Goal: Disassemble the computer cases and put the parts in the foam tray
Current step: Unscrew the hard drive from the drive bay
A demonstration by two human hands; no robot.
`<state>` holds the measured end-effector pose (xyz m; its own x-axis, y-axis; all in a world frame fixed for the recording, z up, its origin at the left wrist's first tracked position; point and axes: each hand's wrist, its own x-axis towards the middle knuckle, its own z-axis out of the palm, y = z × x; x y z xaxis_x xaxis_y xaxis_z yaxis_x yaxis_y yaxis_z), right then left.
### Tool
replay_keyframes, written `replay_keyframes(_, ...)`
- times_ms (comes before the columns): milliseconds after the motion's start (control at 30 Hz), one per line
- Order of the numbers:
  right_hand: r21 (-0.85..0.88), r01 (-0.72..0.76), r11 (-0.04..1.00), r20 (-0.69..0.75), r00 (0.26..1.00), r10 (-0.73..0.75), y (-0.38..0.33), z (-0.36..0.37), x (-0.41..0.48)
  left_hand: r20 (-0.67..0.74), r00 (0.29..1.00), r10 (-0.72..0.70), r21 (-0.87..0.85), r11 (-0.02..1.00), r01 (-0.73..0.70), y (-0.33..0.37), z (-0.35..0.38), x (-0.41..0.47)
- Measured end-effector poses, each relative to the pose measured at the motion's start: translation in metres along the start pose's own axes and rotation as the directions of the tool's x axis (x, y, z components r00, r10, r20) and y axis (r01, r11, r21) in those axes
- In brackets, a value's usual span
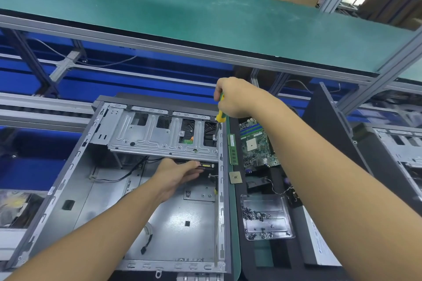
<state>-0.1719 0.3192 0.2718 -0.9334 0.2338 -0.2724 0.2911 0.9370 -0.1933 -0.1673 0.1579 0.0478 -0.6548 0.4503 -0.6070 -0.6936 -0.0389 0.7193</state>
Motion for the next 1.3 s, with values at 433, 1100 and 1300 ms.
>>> replay_keyframes(433,0.033,-0.012,0.999,0.051,0.999,0.010,0.000,-0.004,0.000,-0.005,1.000,0.023,-0.032,0.999,-0.023,-0.004,0.000,0.001)
replay_keyframes(1100,-0.098,0.029,0.995,0.065,0.998,-0.023,0.002,-0.002,-0.002,-0.001,1.000,-0.003,-0.034,0.999,0.003,-0.003,0.001,0.000)
replay_keyframes(1300,-0.245,0.034,0.969,-0.019,0.999,-0.040,0.001,0.002,0.003,0.001,1.000,-0.009,-0.034,0.999,0.009,-0.001,0.001,0.000)
